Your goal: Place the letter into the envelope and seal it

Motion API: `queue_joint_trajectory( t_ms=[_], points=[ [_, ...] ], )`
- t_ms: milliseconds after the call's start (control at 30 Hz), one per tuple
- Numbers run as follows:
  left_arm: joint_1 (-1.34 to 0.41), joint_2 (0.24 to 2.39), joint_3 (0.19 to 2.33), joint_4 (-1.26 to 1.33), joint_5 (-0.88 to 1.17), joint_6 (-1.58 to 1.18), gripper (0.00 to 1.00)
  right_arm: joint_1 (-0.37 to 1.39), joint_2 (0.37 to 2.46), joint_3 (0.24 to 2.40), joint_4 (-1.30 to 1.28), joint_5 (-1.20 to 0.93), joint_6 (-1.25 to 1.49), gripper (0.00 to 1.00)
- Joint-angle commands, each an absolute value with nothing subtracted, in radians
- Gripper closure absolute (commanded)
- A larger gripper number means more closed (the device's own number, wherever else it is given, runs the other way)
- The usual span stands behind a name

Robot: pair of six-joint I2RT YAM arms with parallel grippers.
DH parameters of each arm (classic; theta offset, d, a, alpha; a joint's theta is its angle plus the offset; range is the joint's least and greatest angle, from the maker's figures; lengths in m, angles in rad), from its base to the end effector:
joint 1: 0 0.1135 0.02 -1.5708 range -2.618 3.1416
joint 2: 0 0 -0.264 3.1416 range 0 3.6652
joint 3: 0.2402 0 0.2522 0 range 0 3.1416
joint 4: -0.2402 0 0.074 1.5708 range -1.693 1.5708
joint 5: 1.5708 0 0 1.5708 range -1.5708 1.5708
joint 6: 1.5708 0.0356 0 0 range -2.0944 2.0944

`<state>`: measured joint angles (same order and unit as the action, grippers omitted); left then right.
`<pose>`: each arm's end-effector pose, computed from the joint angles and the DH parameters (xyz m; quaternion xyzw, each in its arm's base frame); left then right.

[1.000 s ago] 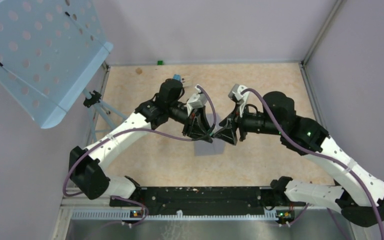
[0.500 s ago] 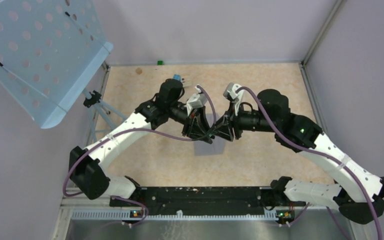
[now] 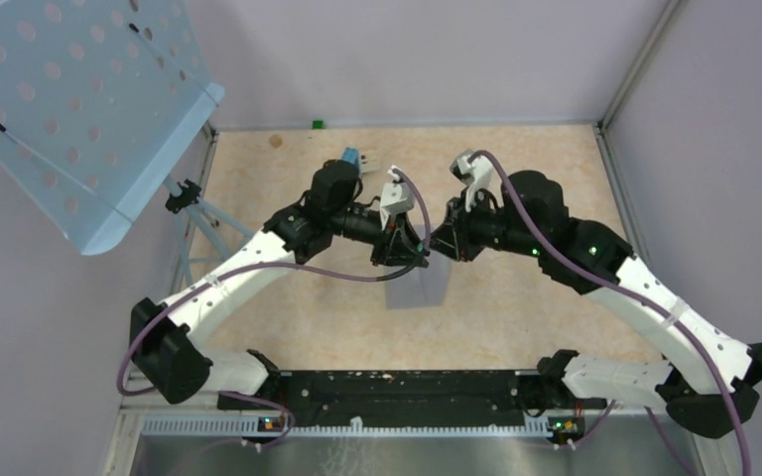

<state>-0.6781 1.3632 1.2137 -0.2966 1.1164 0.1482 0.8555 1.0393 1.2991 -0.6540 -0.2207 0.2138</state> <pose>0.2117 -0.2116 0.3560 0.5468 0.5438 -0.5509 0.3191 0.1305 0.1621 0.4202 -0.3187 0.7654 0.3599 0.4279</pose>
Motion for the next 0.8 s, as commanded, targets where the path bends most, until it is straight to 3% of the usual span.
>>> queue_joint_trajectory(
  t_ms=[0,100,200,333,367,533,633,767],
  points=[
    [-0.728,1.241,1.14,-0.07,0.577,0.138,1.0,0.858,1.124,1.39,-0.779,0.039,0.491,1.0],
    [-0.819,1.196,1.097,-0.009,0.328,0.222,1.0,0.858,1.168,1.372,-0.783,0.137,0.673,1.0],
    [-0.871,1.159,1.056,0.06,0.21,0.279,1.0,0.859,1.158,1.286,-0.675,0.133,0.785,1.0],
    [-0.885,1.132,1.023,0.053,0.214,0.324,1.0,0.859,1.156,1.254,-0.621,0.147,0.787,1.0],
    [-0.885,1.133,1.028,0.032,0.224,0.318,1.0,0.859,1.154,1.265,-0.627,0.157,0.767,0.95],
    [-0.866,1.144,1.048,-0.073,0.398,0.288,1.0,0.858,1.095,1.331,-0.633,0.185,0.602,0.43],
    [-0.832,1.174,1.072,-0.153,0.59,0.265,1.0,0.856,1.049,1.361,-0.648,0.158,0.466,0.37],
    [-0.791,1.233,1.121,-0.245,0.888,0.24,1.0,0.854,0.982,1.356,-0.644,-0.006,0.282,0.37]
  ],
)
